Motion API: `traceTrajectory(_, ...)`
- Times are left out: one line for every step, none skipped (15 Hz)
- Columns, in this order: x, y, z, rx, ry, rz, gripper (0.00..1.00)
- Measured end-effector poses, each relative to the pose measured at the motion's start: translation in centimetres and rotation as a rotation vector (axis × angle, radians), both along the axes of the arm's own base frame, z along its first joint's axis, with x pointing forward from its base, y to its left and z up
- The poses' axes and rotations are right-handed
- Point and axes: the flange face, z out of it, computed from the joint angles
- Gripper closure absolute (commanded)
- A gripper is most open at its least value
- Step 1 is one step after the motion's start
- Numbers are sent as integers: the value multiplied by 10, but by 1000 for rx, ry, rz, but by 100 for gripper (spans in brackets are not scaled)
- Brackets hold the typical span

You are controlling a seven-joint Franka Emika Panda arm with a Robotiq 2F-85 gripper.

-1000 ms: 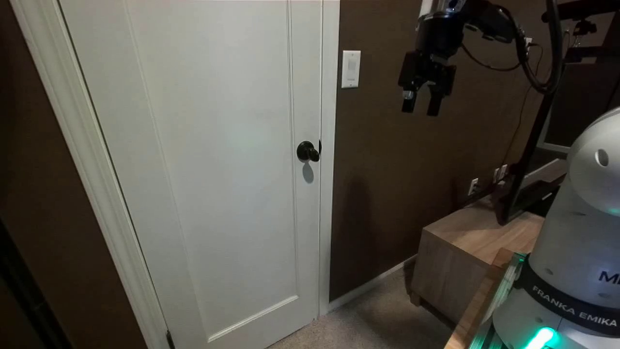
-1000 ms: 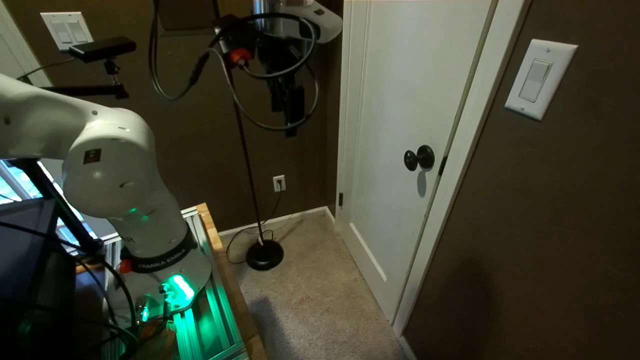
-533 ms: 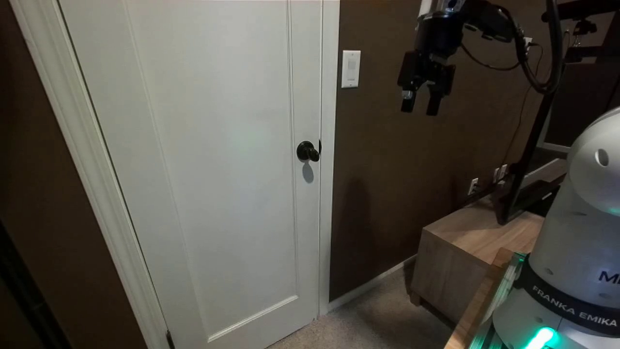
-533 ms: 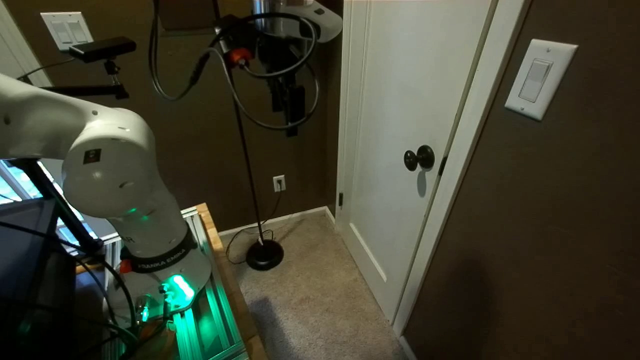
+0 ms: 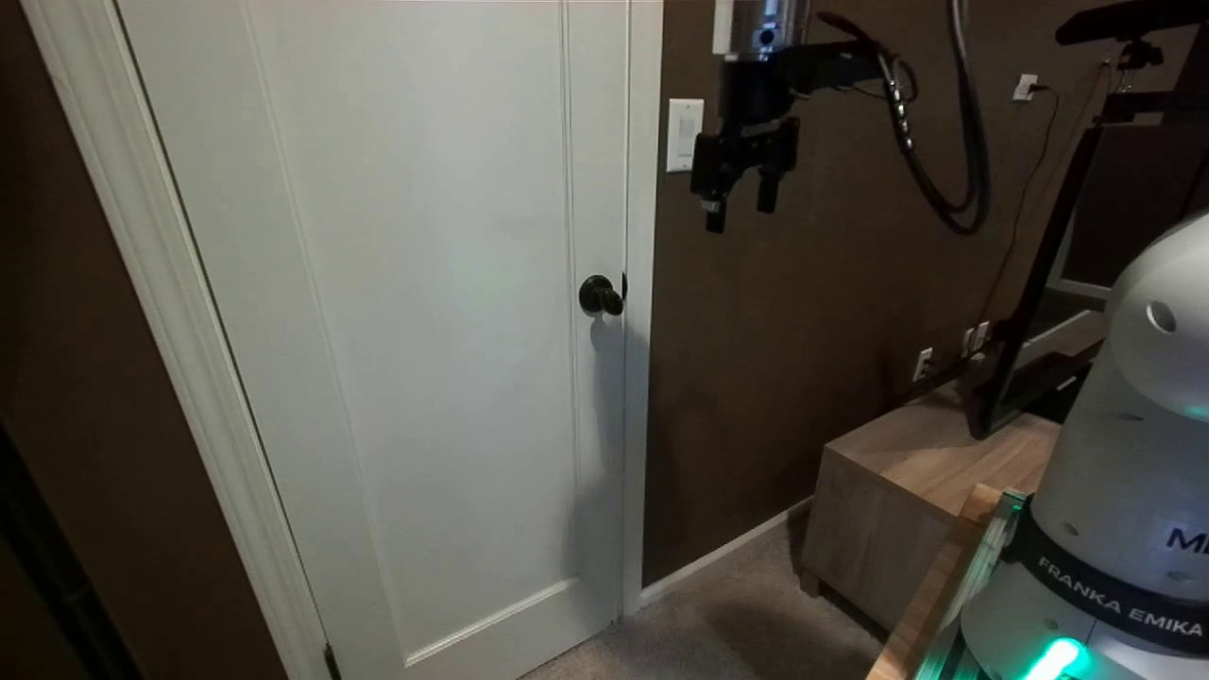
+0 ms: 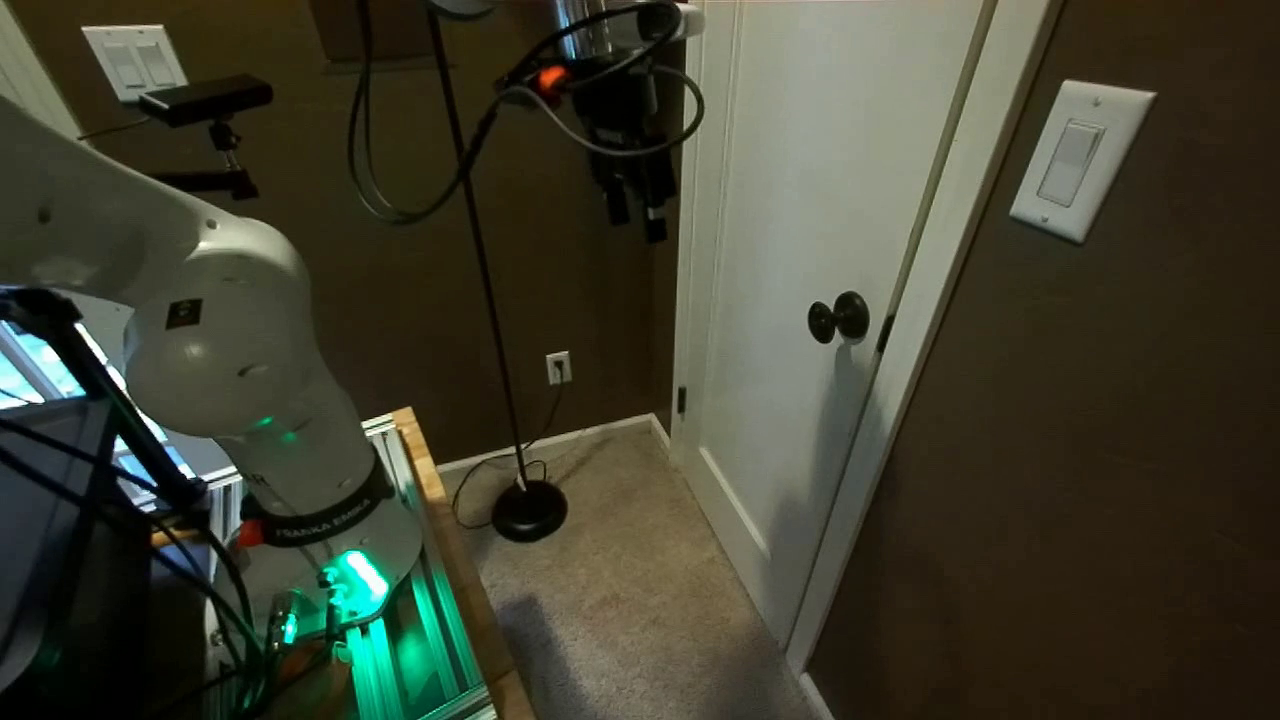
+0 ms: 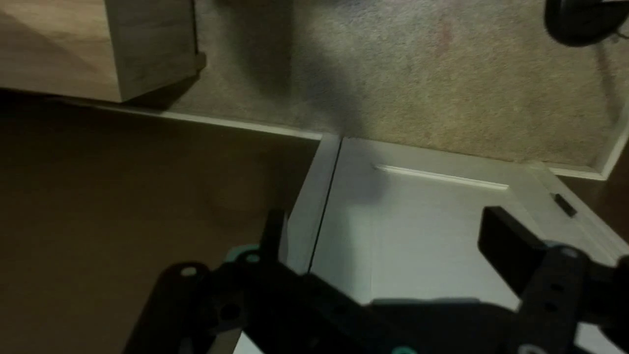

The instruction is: Open the door

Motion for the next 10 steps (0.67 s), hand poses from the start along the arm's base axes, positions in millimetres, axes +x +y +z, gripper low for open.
traceTrajectory(11,9,-4,-46,-8,7,0)
traceTrajectory(23,15,-8,-92,-19,14,0)
traceTrajectory(34,19,-13,-133,-30,19,0)
traceTrajectory(45,20,-18,-171,-44,22,0)
traceTrajectory(57,20,-23,-207,-58,23,0)
traceTrajectory(67,19,-29,-236,-69,24,0)
traceTrajectory(77,17,-35,-259,-79,26,0)
traceTrajectory(87,17,-41,-273,-85,33,0)
traceTrajectory(97,17,-48,-280,-90,41,0)
traceTrajectory(106,19,-53,-284,-94,52,0)
